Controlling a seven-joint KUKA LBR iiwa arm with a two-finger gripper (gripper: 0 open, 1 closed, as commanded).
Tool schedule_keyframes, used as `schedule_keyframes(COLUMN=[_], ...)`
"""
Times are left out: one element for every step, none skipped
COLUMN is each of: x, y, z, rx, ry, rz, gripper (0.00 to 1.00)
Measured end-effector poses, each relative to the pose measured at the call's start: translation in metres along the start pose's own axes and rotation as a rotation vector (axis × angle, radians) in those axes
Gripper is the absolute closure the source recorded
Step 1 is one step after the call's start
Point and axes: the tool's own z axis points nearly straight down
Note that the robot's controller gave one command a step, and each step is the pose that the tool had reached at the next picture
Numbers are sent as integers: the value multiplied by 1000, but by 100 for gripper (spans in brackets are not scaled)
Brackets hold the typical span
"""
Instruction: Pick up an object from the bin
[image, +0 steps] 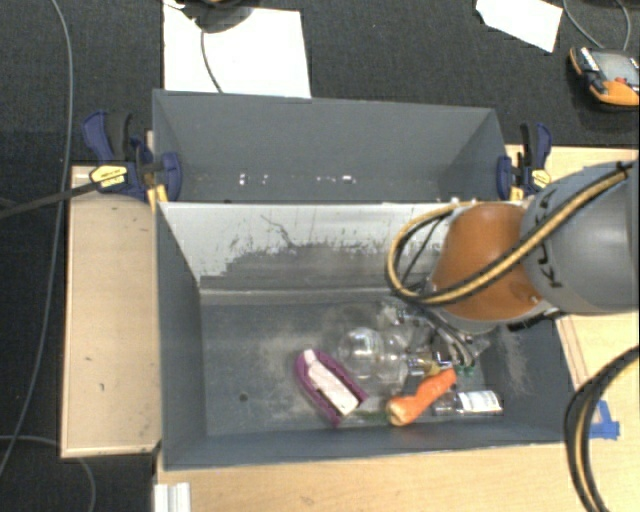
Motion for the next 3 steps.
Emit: schedule_keyframes(x=[-18,-23,-20], y=[165,201,203], z=[9,10,-15], rx=[-7,-7,-7], ry=[-3,-9,3], rz=[-5,37,34], gripper=[100,100,100])
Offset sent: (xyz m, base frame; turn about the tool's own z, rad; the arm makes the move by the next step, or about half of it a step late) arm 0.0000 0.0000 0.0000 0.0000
